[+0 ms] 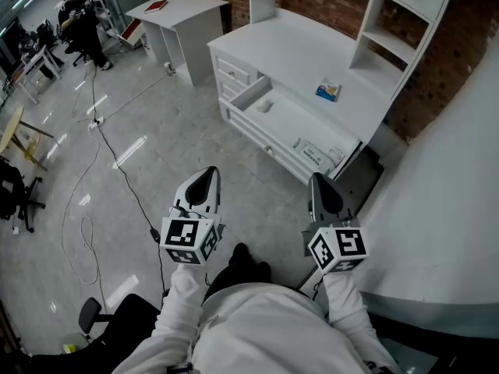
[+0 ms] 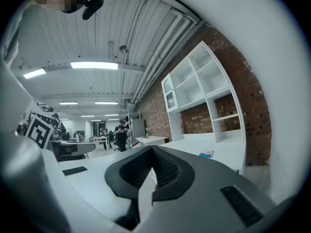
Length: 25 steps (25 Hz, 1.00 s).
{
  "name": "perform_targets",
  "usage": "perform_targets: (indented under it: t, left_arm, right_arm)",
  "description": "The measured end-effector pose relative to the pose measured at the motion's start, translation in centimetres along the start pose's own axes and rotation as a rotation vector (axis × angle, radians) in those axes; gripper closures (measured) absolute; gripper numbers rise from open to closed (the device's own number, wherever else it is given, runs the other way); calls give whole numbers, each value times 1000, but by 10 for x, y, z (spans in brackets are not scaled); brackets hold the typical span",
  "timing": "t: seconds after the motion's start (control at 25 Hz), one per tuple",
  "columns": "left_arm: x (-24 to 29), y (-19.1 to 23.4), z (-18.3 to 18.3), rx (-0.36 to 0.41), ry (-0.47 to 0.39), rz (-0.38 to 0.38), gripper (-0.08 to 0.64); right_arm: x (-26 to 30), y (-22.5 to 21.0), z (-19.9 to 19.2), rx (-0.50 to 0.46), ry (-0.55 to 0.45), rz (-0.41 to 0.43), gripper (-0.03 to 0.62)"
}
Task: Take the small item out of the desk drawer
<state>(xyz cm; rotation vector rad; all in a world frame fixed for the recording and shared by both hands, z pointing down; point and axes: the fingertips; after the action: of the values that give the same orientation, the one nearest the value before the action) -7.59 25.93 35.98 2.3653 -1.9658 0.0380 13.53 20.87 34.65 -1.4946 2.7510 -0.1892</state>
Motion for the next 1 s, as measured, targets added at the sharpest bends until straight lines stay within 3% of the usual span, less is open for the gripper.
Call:
perform_targets:
  t: [0.8,1.0]
  left_arm:
    - [17,5,5,8,-14,43,538]
    - [36,13,5,18,-14,24,537]
  right_arm:
    - [2,-12,7,15,-16,-32,565]
    - [18,-18,5,19,-14,-49,565]
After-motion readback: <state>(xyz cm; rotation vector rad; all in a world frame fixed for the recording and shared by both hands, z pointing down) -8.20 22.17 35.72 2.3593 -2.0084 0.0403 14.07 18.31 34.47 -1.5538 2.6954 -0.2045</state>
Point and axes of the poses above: the fingertips, and each gripper's own axes: x forward along the fingers, y to its left, z out of its top, and after that the axes turned 5 degrees about -z, right-handed
